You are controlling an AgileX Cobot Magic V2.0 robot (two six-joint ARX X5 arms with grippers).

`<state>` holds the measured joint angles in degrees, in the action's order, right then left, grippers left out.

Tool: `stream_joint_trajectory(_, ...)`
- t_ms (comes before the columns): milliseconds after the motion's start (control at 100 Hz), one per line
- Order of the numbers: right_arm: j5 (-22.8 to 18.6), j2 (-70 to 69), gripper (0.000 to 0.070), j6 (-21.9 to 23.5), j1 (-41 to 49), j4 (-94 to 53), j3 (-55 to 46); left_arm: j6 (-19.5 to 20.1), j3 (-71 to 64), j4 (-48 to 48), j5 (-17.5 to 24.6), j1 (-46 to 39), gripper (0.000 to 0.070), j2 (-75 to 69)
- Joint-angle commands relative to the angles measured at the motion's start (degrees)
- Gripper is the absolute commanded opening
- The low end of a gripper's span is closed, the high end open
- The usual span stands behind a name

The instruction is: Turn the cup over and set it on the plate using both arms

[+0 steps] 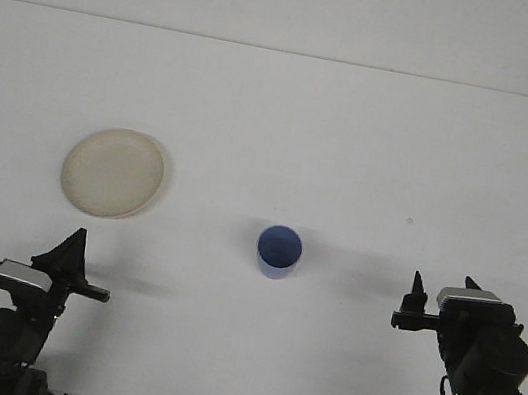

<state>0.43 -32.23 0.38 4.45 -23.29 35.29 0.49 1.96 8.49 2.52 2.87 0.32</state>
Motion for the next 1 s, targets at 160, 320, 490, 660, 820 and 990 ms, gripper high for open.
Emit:
stream_joint_trajectory(160,1.1,0.8,0.0548,0.2,0.1,0.6,0.2,-0.1,-1.1,0.6,0.1,0.0,0.0011,-0.1)
stream_joint_trajectory(320,1.1,0.8,0.0548,0.2,0.1,0.6,0.2,-0.1,-1.1,0.6,0.1,0.0,0.0011,-0.1)
stream_joint_trajectory(490,1.1,0.8,0.0548,0.2,0.1,0.6,0.2,6.5,-1.1,0.6,0.1,0.0,0.0012,-0.1)
stream_joint_trajectory(660,1.1,0.8,0.0548,0.2,0.1,0.6,0.2,6.3,-1.1,0.6,0.1,0.0,0.0011,-0.1)
stream_joint_trajectory(820,1.1,0.8,0.0548,0.2,0.1,0.6,0.2,5.9,-1.1,0.9,0.1,0.0,0.0011,-0.1)
stream_joint_trajectory(990,1.1,0.8,0.0548,0.2,0.1,0.6,0.2,4.5,-0.3,1.0,0.1,0.0,0.0011,-0.1)
